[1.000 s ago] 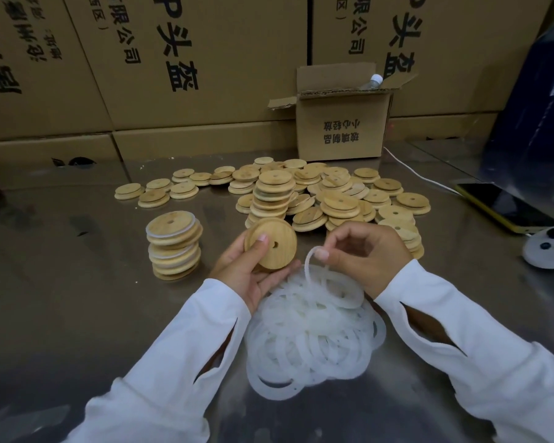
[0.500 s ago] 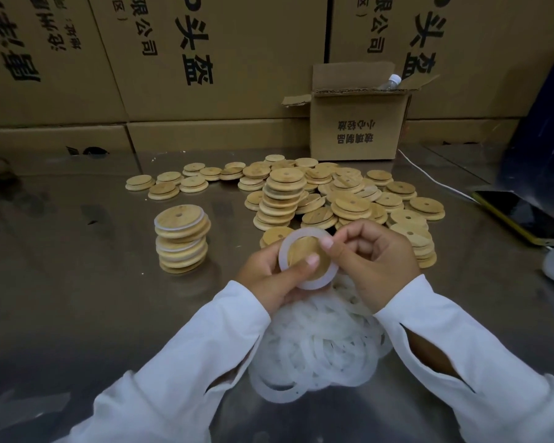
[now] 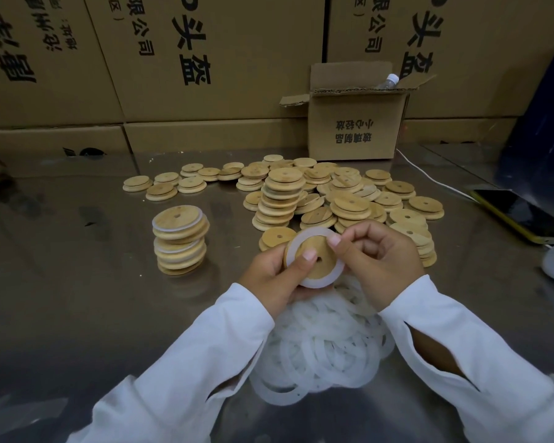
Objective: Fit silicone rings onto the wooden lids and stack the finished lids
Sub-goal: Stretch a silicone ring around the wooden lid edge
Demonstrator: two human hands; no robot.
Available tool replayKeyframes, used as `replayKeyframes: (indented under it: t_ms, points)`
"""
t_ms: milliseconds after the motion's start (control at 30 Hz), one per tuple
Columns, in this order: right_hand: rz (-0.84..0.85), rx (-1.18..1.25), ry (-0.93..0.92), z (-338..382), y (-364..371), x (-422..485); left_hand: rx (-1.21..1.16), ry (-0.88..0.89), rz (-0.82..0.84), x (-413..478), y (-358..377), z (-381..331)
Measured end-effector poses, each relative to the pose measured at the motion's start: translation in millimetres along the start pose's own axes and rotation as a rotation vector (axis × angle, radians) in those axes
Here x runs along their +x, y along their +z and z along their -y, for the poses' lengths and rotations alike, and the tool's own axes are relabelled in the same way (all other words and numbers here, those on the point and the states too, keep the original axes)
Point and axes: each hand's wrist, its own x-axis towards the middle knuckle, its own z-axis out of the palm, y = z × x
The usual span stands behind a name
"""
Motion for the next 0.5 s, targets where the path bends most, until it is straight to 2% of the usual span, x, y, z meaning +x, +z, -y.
replayKeyframes:
  t_ms: [133, 267, 500]
  points:
    - [0.001, -0.025, -0.034, 3.0, -1.6, -1.7, 0.05, -0.002, 0.014, -1.0, -0.2, -0.8]
    - [0.007, -0.153, -0.101, 3.8, -1.5, -3.8, 0.042, 0.011, 0.005, -1.0, 0.9, -1.9]
    - [-0.004, -0.164, -0.084, 3.0, -1.2, -1.8, 0.06, 0.047, 0.002, -2.2, 1.8, -4.4]
